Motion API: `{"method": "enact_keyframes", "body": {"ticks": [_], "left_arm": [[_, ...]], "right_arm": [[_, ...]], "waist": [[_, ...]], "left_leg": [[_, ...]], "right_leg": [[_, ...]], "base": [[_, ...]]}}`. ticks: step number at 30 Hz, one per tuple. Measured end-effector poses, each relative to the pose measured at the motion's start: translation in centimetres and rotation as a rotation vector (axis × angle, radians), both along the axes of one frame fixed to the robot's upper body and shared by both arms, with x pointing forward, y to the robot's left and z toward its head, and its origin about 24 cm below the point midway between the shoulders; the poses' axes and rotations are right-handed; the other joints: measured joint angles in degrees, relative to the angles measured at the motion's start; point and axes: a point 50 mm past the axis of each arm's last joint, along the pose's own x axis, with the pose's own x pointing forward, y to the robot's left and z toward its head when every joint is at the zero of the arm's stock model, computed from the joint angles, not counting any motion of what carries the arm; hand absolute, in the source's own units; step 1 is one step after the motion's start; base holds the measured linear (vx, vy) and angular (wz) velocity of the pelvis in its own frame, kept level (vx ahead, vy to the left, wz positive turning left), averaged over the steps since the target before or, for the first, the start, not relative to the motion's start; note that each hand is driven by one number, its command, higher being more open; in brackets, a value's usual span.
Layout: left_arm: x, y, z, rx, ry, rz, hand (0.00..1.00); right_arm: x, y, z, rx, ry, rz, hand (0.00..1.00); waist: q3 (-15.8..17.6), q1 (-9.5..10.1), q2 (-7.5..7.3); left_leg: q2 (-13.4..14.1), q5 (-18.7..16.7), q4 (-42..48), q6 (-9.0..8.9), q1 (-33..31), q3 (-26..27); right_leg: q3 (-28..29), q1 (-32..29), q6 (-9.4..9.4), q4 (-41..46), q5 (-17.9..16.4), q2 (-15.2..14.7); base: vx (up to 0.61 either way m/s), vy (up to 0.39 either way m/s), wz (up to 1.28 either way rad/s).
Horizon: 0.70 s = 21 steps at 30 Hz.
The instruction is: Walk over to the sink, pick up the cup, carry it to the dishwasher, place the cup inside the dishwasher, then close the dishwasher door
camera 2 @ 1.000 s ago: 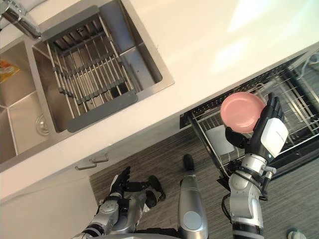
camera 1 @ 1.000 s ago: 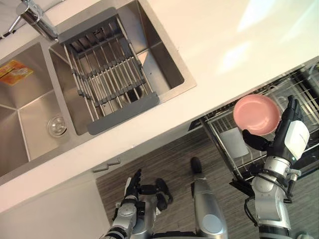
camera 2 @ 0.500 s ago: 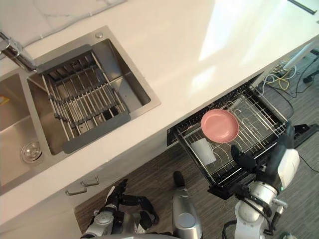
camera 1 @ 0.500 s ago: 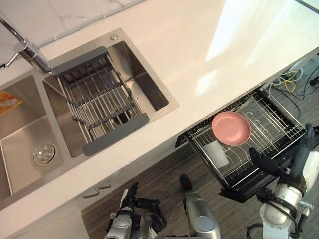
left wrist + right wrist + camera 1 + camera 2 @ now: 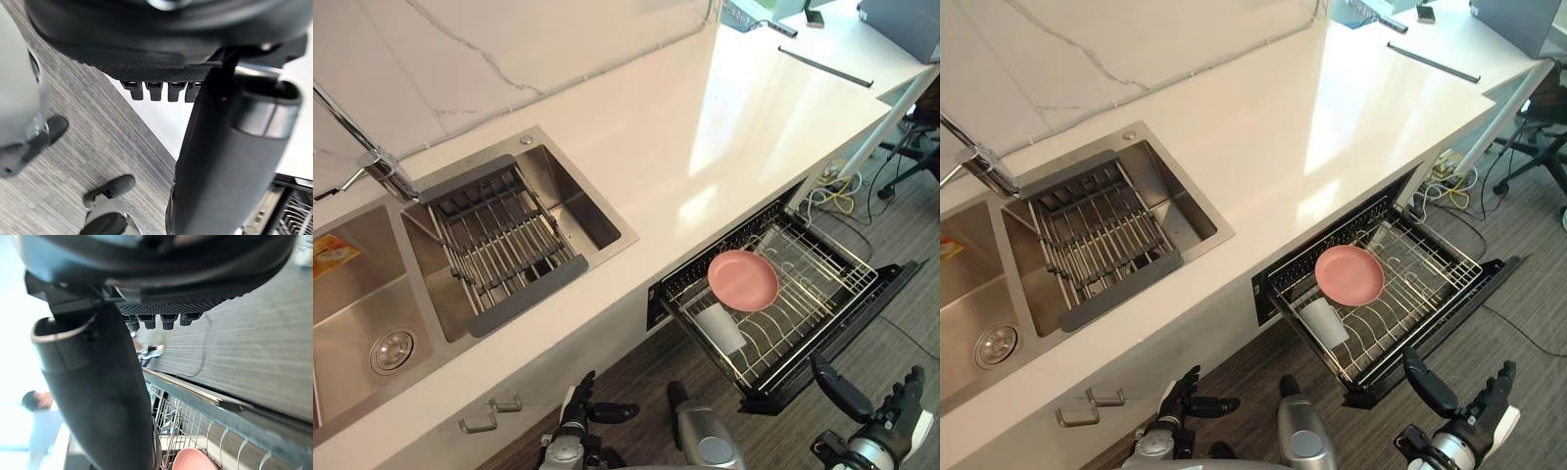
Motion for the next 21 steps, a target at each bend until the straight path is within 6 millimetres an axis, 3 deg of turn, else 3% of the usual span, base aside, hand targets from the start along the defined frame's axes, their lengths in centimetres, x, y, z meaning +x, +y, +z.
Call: {"method": "enact_keyframes", "body": {"ticks": [4, 10, 17, 21], "left_arm": [[0.1, 0.1, 0.0, 0.0, -0.001, 0.015, 1.0], [0.2, 0.2, 0.1, -0.009, -0.003, 0.033, 1.0], [0.1, 0.2, 0.0, -0.022, 0.002, 0.028, 1.0], [-0.3, 0.2, -0.1, -0.024, 0.013, 0.027, 1.0]], "right_arm": [[-0.5, 0.7, -2.3, 0.22, -0.085, -0.046, 1.0], [0.3, 2.4, -4.2, 0.414, -0.182, -0.004, 1.0], [0.3, 3.2, -5.6, 0.49, -0.187, 0.002, 1.0], [-0.1, 3.0, -5.9, 0.485, -0.165, 0.005, 1.0]], "waist": [[-0.27, 0.96, 0.06], [-0.65, 2.21, 0.08], [-1.18, 2.51, -0.08], [-2.44, 2.58, -0.16]], "left_leg": [[0.09, -0.06, 0.27, -0.1, 0.25, 0.06], [-0.38, -0.06, 0.28, -0.1, 0.77, -0.03], [-1.38, 0.07, -0.22, 0.05, 0.75, -1.45], [-2.85, 1.97, -3.17, 0.42, 1.16, -2.84]], "right_leg": [[-1.06, 0.0, 0.07, 1.52, -1.01, -0.5], [-3.19, 0.18, 0.03, 3.36, -2.05, -2.02], [-5.1, 0.29, 0.24, 4.15, -2.41, -3.61], [-6.91, 0.33, 0.4, 4.19, -2.56, -5.06]], "base": [[0.04, -0.006, 0.11], [0.01, 0.012, 0.12], [-0.01, 0.009, 0.09], [0.01, 0.009, 0.19]]}}
